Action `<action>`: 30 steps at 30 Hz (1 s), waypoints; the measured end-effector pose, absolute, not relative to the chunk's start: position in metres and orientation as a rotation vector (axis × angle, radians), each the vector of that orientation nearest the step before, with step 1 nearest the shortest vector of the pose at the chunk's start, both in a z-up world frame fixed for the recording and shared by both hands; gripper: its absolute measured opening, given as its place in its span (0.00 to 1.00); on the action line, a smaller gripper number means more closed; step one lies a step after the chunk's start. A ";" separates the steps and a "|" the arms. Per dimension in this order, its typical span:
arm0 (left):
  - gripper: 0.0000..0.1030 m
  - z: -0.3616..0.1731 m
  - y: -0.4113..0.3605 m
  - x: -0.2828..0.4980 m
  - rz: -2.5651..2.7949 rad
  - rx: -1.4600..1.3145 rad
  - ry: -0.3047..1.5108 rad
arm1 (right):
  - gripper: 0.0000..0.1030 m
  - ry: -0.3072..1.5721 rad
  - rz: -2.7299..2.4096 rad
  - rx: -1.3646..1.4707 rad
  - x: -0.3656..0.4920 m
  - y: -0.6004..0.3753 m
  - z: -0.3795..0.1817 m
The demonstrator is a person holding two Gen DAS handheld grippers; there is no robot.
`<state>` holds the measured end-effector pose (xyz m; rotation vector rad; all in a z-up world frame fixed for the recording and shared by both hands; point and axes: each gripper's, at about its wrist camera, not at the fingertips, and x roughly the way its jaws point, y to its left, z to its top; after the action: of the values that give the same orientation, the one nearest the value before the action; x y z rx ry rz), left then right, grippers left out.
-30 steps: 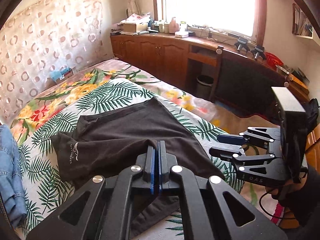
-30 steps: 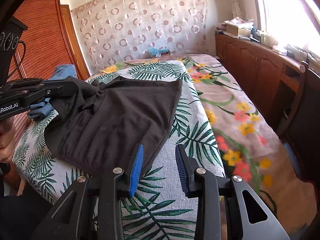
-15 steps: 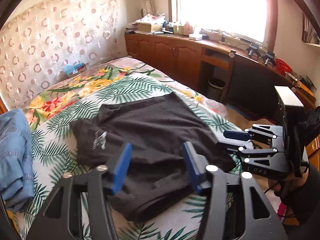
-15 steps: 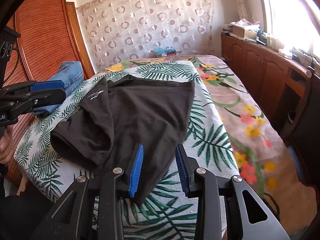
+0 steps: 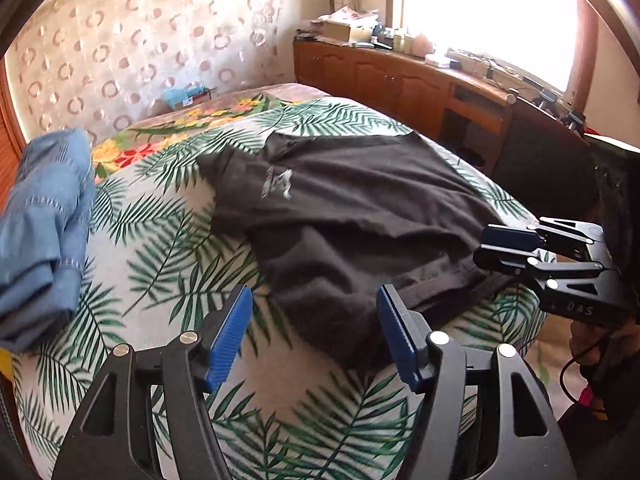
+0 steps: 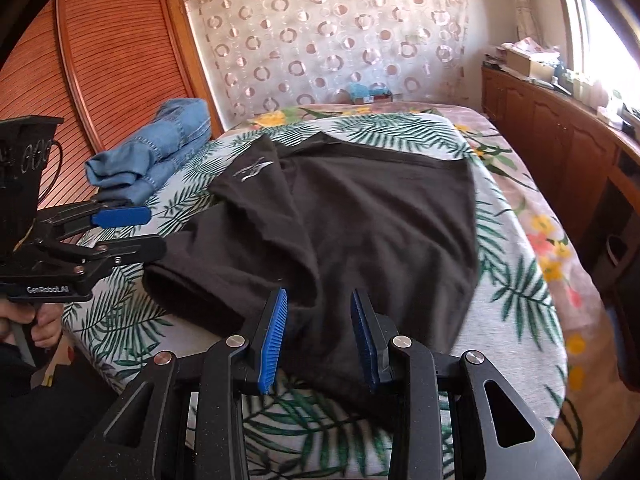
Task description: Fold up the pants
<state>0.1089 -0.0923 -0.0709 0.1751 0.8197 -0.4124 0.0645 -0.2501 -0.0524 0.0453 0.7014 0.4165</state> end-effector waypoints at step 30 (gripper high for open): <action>0.64 -0.079 -0.087 0.104 -0.418 0.144 0.814 | 0.05 0.655 0.407 0.032 0.046 -0.259 -0.035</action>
<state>0.1035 -0.0871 -0.0786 0.1436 0.8138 -0.4184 0.0459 -0.2590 -0.0351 0.0322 0.6550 0.4065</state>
